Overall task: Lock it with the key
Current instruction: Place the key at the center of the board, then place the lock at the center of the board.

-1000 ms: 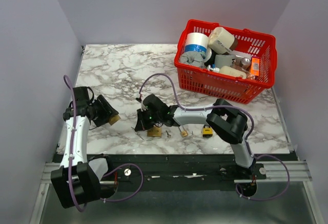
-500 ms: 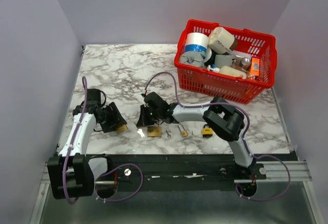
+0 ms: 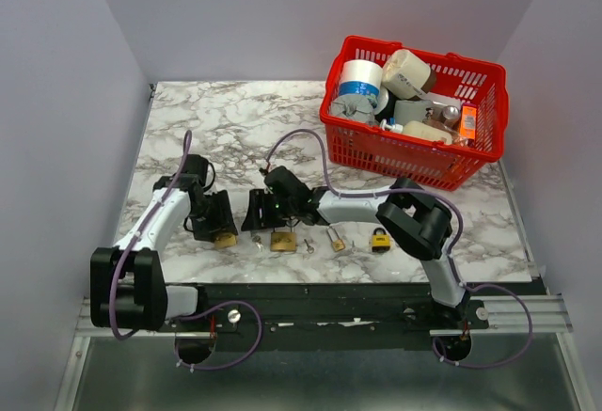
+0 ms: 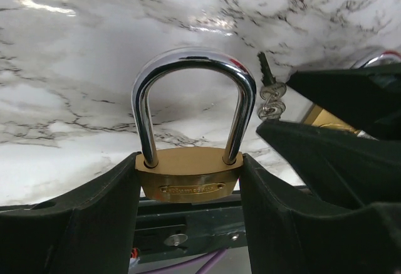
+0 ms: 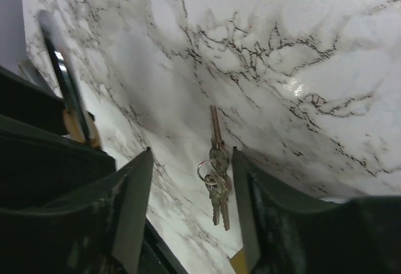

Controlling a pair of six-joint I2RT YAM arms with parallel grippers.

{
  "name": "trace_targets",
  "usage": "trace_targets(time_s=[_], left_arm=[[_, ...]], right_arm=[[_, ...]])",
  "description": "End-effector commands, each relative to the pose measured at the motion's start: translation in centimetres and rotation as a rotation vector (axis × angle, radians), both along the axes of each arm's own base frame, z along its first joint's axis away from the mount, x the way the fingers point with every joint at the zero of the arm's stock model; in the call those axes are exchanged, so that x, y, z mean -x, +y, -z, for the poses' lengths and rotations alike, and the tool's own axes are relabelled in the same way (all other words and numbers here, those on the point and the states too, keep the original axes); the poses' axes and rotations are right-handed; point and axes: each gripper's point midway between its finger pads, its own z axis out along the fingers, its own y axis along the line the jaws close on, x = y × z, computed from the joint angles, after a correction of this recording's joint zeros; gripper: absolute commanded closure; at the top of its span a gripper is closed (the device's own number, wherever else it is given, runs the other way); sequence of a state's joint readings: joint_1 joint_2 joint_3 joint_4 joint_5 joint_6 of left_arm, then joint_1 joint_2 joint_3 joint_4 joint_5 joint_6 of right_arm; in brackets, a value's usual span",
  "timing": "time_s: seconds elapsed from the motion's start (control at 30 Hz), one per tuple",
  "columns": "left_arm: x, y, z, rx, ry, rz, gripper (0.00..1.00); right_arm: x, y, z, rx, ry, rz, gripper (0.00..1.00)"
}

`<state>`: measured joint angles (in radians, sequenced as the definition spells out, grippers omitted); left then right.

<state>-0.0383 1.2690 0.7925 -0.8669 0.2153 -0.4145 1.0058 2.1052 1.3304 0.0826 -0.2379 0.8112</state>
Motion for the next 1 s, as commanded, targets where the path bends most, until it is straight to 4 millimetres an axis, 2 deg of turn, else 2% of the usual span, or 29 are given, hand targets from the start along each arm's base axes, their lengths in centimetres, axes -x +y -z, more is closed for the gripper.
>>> trace_targets(time_s=[0.0, 0.03, 0.17, 0.2, 0.33, 0.4, 0.6, 0.97], left_arm=[[0.1, -0.3, 0.1, -0.026, 0.029, 0.058, 1.00], [0.3, -0.3, 0.4, -0.026, 0.049, 0.057, 1.00], [0.5, -0.3, 1.4, -0.031, 0.102, 0.063, 1.00], [0.5, -0.4, 1.6, -0.032, 0.111, 0.066, 1.00], [0.3, -0.8, 2.3, -0.036, 0.153, 0.091, 0.99], [-0.4, -0.7, 2.2, -0.048, 0.152, 0.096, 0.99], [-2.0, -0.7, 2.8, -0.096, 0.175, 0.150, 0.96], [-1.1, -0.5, 3.7, -0.112, 0.224, 0.138, 0.94]], right_arm=[[-0.2, 0.1, -3.2, -0.051, -0.050, -0.013, 0.33], [-0.1, 0.1, -4.2, -0.067, -0.063, -0.018, 0.31], [0.2, -0.2, -6.1, -0.098, -0.100, -0.046, 0.16], [0.3, -0.1, -6.5, -0.109, -0.108, -0.051, 0.14], [0.3, -0.2, -6.9, -0.112, -0.126, -0.058, 0.05], [0.3, -0.2, -7.3, -0.117, -0.139, -0.067, 0.00], [0.6, -0.8, -7.7, -0.122, -0.146, -0.072, 0.00], [0.3, -1.8, -7.6, -0.102, -0.171, -0.070, 0.00]])
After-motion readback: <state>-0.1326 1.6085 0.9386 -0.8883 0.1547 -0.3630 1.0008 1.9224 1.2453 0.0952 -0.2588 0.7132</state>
